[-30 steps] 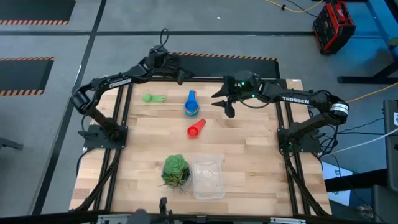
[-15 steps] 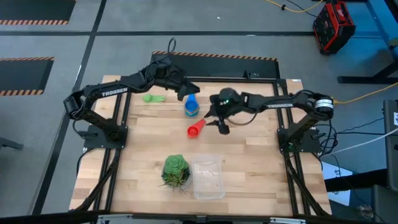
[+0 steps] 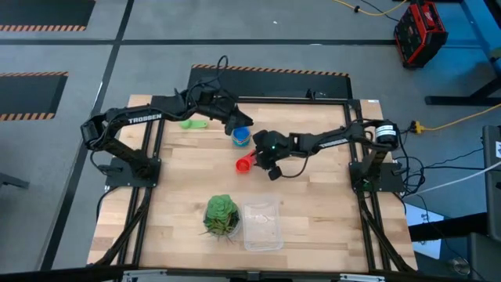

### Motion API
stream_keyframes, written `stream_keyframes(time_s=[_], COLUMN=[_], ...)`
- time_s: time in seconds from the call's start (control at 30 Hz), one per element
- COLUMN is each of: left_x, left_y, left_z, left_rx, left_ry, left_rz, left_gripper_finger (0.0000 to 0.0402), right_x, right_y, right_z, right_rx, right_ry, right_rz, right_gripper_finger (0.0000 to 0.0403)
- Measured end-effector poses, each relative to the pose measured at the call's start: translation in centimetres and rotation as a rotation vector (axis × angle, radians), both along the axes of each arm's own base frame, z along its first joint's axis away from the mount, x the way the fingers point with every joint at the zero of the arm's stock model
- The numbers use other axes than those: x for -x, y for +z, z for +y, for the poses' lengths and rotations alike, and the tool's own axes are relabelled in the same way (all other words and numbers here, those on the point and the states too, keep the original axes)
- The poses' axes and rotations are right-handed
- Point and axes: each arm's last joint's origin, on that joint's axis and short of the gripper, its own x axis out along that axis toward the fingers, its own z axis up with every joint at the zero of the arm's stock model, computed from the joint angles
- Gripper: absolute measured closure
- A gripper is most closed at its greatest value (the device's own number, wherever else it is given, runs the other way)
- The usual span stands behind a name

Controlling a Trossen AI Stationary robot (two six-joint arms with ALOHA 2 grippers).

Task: Nest measuring cups in basket
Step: Stack the red measuring cup on top of the blue measuring cup

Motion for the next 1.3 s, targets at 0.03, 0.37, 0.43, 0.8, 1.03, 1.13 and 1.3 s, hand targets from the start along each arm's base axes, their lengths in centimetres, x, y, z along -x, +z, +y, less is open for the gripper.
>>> stream_keyframes(time_s=[0.03, 0.37, 0.43, 0.8, 1.03, 1.13, 1.3], left_x=[0.0, 0.0, 0.0, 0.0, 0.0, 0.0, 0.1], left_y=[0.0, -0.1, -0.1, -0.1, -0.2, -0.2, -0.4], left_z=[0.0, 0.0, 0.0, 0.0, 0.0, 0.0, -0.1], left_rx=[0.001, 0.003, 0.003, -0.015, -0.016, -0.015, -0.005], left_ry=[-0.001, -0.002, -0.003, -0.012, -0.012, -0.012, -0.012], left_rz=[0.002, 0.006, 0.006, 0.01, 0.011, 0.013, 0.032], left_gripper_finger=[0.0303, 0.0303, 0.0303, 0.0303, 0.0303, 0.0303, 0.0303], right_x=[-0.1, -0.7, -0.8, -0.8, -1.0, -1.2, -1.7], right_y=[-0.2, -1.9, -2.0, -2.1, -2.5, -3.3, -4.3], right_z=[0.1, 0.7, 0.6, 0.6, 0.5, 0.5, 0.2], right_rx=[0.02, 0.176, 0.223, 0.258, 0.27, 0.294, 0.37], right_ry=[-0.009, 0.013, -0.024, -0.011, -0.002, 0.01, -0.022], right_rz=[0.007, 0.025, 0.025, 0.041, 0.032, 0.032, 0.017], right_gripper_finger=[0.0227, 0.0234, 0.0234, 0.0234, 0.0234, 0.0234, 0.0234])
